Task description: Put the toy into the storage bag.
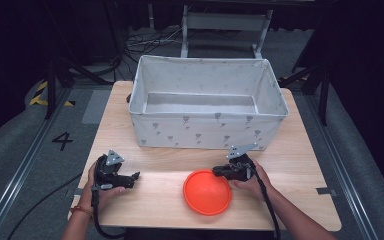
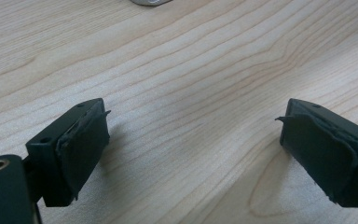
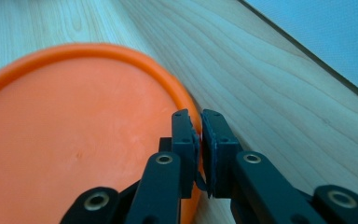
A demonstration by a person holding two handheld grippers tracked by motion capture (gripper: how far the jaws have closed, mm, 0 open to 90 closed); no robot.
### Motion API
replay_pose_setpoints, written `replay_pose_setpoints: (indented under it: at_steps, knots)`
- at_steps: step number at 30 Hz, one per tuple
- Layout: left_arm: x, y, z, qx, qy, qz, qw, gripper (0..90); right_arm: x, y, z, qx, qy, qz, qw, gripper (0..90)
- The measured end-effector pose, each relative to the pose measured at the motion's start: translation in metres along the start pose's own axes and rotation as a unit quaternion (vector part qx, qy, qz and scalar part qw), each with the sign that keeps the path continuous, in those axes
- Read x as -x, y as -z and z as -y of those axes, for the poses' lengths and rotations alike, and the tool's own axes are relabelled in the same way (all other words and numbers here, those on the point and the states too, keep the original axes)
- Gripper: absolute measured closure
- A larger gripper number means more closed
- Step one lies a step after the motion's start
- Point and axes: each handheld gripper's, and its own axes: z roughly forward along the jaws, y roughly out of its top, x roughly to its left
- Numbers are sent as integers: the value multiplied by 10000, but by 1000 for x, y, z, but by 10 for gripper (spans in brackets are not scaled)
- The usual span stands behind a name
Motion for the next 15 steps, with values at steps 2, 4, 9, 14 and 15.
replay_pose_setpoints:
  at_steps: [2,4,9,14,15]
  knots:
    - [0,0,0,0,2,1,10000,83,0,2,0,-18,-15,-29,10000,847]
    - [0,0,0,-1,0,1,10000,83,0,2,0,-3,37,-22,10000,847]
    - [-1,0,0,10,-18,16,10000,82,-8,0,-2,-95,15,83,9999,435]
    - [0,0,0,12,-15,18,10000,83,-19,-9,0,-324,147,3,9994,225]
    - [0,0,0,13,-17,16,10000,82,-21,-9,0,-338,181,-72,9992,217]
